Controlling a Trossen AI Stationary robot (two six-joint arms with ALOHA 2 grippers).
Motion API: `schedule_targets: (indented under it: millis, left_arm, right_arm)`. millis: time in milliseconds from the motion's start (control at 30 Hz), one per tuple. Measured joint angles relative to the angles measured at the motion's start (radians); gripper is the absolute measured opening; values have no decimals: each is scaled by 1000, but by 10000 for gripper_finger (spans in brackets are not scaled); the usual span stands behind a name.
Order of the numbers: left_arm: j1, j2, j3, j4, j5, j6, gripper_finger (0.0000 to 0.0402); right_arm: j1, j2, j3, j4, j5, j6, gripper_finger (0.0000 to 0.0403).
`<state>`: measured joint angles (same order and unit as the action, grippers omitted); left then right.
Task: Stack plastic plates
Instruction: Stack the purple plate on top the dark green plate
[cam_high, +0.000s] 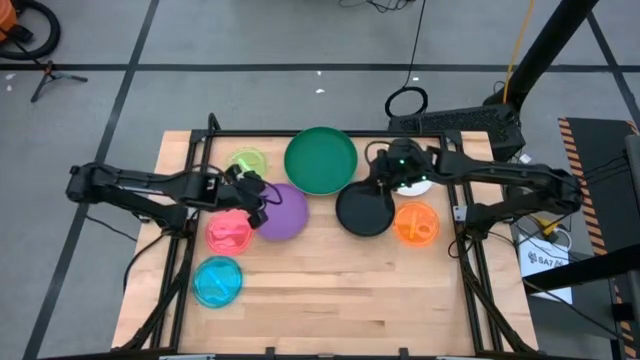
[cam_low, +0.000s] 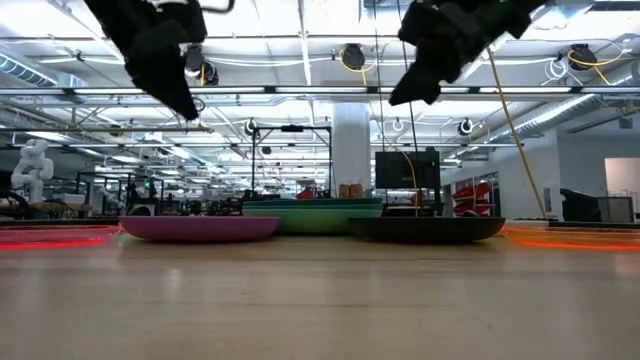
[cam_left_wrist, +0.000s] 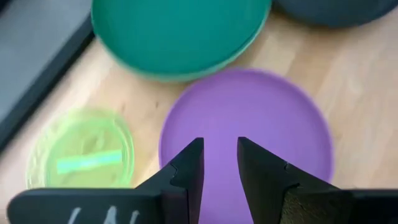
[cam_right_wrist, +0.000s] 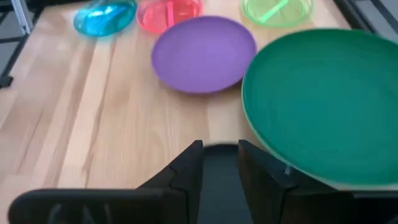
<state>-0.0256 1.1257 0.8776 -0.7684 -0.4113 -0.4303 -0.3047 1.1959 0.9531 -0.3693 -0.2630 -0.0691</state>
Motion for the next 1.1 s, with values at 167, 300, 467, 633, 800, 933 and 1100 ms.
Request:
schedule_targets:
  millis: [167, 300, 467, 633, 800, 933, 1100]
  left_arm:
    - [30, 71, 0, -70, 4, -171, 104]
    - [107, 143, 0, -134, 68, -266, 104]
    - [210, 236, 0, -154, 175, -260, 104]
    - [281, 297, 0, -140, 196, -225, 104]
    - [333, 309, 0, -138, 236, -173, 103]
    - [340, 309, 0, -123, 282, -112, 103]
    - [339, 309, 0, -70, 324, -53, 103]
  right_arm:
    - [-19, -44, -5, -66, 1, -35, 93]
    - [-27, -42, -5, -52, 2, -84, 93]
    - [-28, -6, -5, -15, 3, -129, 93]
    - [-36, 7, -5, -32, 4, -162, 93]
    - [-37, 7, -5, -85, 4, -162, 93]
    - [-37, 7, -5, -95, 4, -161, 93]
    - [-37, 7, -5, -96, 3, -145, 93]
